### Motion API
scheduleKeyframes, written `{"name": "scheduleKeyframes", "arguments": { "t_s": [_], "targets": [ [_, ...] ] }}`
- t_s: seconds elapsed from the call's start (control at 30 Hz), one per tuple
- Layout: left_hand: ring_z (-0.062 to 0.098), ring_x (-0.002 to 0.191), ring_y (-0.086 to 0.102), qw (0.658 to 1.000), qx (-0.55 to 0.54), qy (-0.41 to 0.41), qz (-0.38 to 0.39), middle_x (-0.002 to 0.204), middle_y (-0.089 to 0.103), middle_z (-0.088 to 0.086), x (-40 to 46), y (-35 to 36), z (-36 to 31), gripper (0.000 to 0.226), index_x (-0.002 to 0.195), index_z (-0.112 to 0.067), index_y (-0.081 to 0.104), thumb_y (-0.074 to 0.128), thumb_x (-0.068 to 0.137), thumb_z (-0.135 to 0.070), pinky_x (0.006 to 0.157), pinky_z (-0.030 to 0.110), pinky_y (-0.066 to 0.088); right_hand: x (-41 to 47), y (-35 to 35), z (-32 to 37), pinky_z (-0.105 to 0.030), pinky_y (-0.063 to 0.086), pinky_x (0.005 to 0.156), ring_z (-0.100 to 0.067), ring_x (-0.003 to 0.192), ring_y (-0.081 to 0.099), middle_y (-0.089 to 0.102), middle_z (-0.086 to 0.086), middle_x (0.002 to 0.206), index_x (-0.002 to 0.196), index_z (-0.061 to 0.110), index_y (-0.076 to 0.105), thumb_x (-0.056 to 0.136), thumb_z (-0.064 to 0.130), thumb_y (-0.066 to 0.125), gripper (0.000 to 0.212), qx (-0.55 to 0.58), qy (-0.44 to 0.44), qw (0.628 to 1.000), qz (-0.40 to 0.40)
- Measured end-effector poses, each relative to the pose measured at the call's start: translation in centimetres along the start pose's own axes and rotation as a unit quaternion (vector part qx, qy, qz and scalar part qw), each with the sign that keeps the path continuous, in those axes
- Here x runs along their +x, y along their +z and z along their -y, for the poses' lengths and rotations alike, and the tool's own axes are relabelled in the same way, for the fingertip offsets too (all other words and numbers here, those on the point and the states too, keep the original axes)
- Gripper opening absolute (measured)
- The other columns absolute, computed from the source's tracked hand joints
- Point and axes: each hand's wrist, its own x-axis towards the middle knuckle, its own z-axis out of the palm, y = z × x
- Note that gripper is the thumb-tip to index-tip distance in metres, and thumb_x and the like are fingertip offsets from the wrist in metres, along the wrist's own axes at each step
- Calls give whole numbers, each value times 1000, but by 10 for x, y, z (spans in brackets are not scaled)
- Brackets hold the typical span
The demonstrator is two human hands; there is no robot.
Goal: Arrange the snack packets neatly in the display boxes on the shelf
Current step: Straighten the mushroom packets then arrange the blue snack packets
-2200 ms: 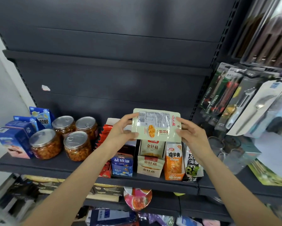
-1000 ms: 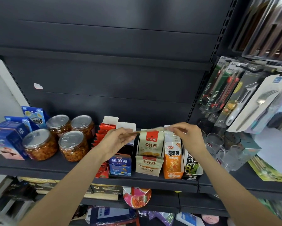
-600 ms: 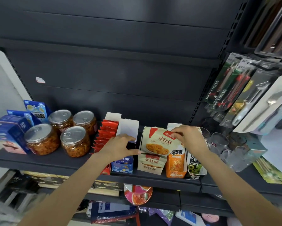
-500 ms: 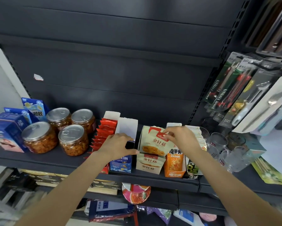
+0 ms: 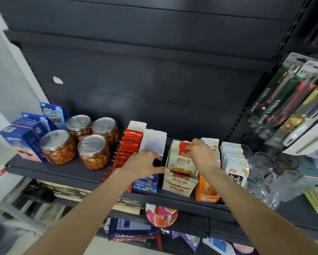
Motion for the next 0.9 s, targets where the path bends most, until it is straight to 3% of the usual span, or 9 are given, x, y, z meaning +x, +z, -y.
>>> {"name": "scheduleKeyframes", "arguments": {
  "t_s": [0.07,0.13,0.23,0.33,0.5,0.63,0.7,0.8,0.9],
  "targets": [
    [16,113,54,1000,0,-3,1,126,58,-2,-1,0,1,63,127,-26,55,54,79,-67,95,37,47,-7,-6,2,-26,48,83,-15,104,51,54,-2,112,121,16,62,94,17,54,28,20,-9,999,-36],
    [16,113,53,1000,-2,-6,0,126,57,-2,-2,0,1,63,127,-26,56,54,79,-68,96,38,47,-19,-17,6,-23,47,82,-12,98,55,60,-2,108,113,16,66,95,25,52,24,113,-12,993,-35],
    [16,111,54,1000,5,-6,-3,124,58,-1,-2,0,1,61,125,-25,57,52,81,-67,95,37,47,-38,-31,11,-17,45,83,-7,96,58,65,1,112,117,17,64,91,33,57,31,234,-18,963,131],
    [16,108,56,1000,8,-12,-2,121,59,-1,-2,1,-1,60,123,-24,58,49,83,-67,93,37,49,-46,-34,8,-24,46,90,-10,103,59,66,3,115,116,19,66,90,30,60,28,201,-24,953,226],
    [17,100,59,999,-17,-23,-16,113,63,2,-4,2,-6,57,121,-21,61,45,86,-65,92,42,49,-50,-33,19,-31,52,83,-14,96,62,68,1,105,108,17,68,92,20,58,19,136,-29,982,126],
    [17,110,56,996,-65,-13,-58,120,62,-2,-11,5,-4,55,121,-24,60,46,85,-64,98,45,44,-53,-32,16,-37,53,79,-11,86,63,70,4,93,93,21,72,85,26,66,10,204,6,975,90],
    [13,111,55,986,-131,8,-105,119,63,-6,-17,5,-5,43,120,-25,61,51,89,-53,99,41,43,-53,-34,8,-32,53,75,-7,82,62,69,8,89,89,24,73,86,27,66,8,243,41,968,45],
    [9,88,61,957,-265,14,-116,97,67,-3,-24,-5,-14,28,120,-22,61,50,96,-32,78,19,49,-53,-57,2,-23,46,63,-5,70,61,68,9,77,81,23,71,86,21,66,7,323,84,940,-67],
    [10,61,56,928,-363,-19,-75,75,65,1,-25,-13,-27,30,125,-20,56,43,99,-27,54,15,47,-52,-84,-2,-27,53,69,-8,75,66,69,9,76,77,20,69,86,15,66,10,399,94,902,-133]
  ]
}}
